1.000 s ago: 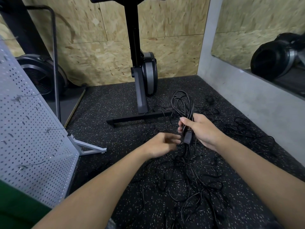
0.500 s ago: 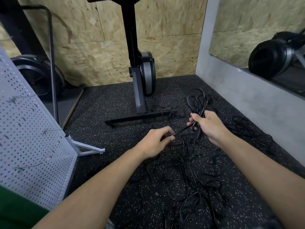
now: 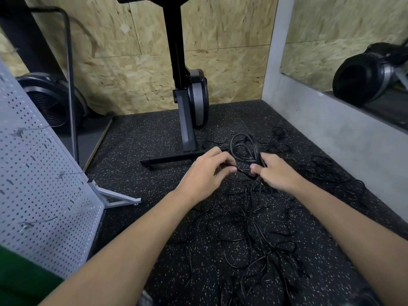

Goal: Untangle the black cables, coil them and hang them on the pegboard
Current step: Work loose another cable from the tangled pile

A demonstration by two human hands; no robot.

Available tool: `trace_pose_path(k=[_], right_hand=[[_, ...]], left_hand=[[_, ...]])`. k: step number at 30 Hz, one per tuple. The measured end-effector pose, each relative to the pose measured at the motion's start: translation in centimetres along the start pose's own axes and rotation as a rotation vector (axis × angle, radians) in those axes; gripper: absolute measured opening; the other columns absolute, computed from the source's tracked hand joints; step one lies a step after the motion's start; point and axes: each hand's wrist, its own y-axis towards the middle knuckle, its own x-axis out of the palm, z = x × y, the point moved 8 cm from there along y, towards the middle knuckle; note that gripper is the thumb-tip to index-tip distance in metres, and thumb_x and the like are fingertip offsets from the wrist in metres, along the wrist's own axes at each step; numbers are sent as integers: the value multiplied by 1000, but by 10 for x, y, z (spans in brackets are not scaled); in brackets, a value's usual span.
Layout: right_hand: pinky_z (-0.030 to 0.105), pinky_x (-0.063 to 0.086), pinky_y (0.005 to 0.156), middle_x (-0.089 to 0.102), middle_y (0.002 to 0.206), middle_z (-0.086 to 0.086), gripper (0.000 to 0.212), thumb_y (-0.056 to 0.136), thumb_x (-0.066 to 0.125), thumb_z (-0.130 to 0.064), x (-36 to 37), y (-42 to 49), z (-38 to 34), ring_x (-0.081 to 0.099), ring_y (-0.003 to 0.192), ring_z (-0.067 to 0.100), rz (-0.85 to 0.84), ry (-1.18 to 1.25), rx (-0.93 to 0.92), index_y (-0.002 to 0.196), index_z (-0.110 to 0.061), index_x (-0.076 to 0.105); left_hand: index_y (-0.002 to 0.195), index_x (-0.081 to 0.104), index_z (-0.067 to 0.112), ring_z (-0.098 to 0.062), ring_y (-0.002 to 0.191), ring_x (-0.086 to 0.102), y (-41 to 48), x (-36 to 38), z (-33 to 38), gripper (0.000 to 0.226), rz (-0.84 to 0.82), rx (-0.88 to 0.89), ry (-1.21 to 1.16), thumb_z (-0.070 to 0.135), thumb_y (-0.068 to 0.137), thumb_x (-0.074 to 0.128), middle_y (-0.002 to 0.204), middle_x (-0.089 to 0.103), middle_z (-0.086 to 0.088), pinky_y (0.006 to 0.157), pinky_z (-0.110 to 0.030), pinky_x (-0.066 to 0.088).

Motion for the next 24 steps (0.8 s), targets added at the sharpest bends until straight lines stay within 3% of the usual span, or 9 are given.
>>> trace_pose_path(k=[5, 8, 10, 12, 15, 18, 20, 23, 24], right_hand=[[37, 47, 83, 63, 89, 4, 21, 109, 47, -23, 27, -3, -5, 61, 79, 18, -230, 210, 38, 91, -19, 57], [39, 48, 89, 64, 91, 1, 29, 105, 50, -45, 35, -10, -12, 62, 83, 16, -375, 343, 34, 94, -19, 59], [38, 51, 87, 65, 91, -3, 36, 103, 50, -55, 42, -15, -15, 62, 84, 13, -428, 160, -23, 99, -21, 60], [44, 53, 87, 67, 93, 1, 37, 108, 44, -49, 52, -16, -16, 61, 85, 16, -453, -53, -79, 99, -16, 60], [44, 46, 75, 65, 91, 5, 31, 109, 45, -37, 59, -15, -7, 55, 82, 24, -525, -76, -40, 99, -11, 59], [35, 44, 70, 61, 85, -1, 25, 110, 45, -32, 56, -21, -4, 53, 75, 16, -613, -174, -36, 96, -15, 55], [32, 48, 72, 61, 86, -3, 23, 110, 47, -31, 54, -26, -9, 55, 72, 9, -658, -226, -67, 95, -16, 55], [41, 55, 80, 65, 90, -1, 25, 109, 49, -34, 53, -33, -24, 60, 79, 12, -708, -221, -141, 98, -14, 60], [37, 56, 81, 64, 90, -3, 24, 109, 49, -32, 50, -36, -33, 61, 81, 10, -710, -184, -193, 97, -14, 60]], left_hand=[[103, 74, 21, -1, 87, 60, 2, -9, 2, 10, 73, -3, -52, 27, 96, 75, 96, 62, 11, 75, -11, 41], [102, 76, 20, -2, 88, 61, 3, -12, 1, 10, 96, 6, -65, 27, 95, 76, 97, 63, 11, 76, -11, 43], [103, 77, 22, -3, 88, 61, 3, -11, 3, 11, 96, 19, -67, 29, 94, 76, 97, 63, 10, 78, -16, 46], [102, 78, 23, -6, 88, 62, 4, -8, 3, 13, 68, 26, -31, 33, 94, 77, 99, 62, 10, 79, -24, 50], [98, 79, 22, -9, 89, 62, 7, -11, -3, 11, 14, 16, -15, 30, 91, 79, 98, 63, 8, 82, -28, 52], [98, 81, 21, -5, 90, 64, 8, -16, -13, 8, -78, -17, -28, 24, 90, 80, 95, 70, 8, 83, -23, 51], [101, 81, 21, -2, 89, 66, 7, -17, -22, 10, -132, -39, 3, 24, 92, 79, 95, 74, 10, 83, -21, 52], [107, 82, 20, 2, 82, 61, 4, -22, -42, 15, -110, -81, 51, 25, 98, 72, 92, 67, 12, 82, -21, 50], [109, 81, 19, 0, 83, 60, 3, -24, -46, 16, -93, -92, 60, 24, 99, 69, 93, 65, 11, 83, -21, 49]])
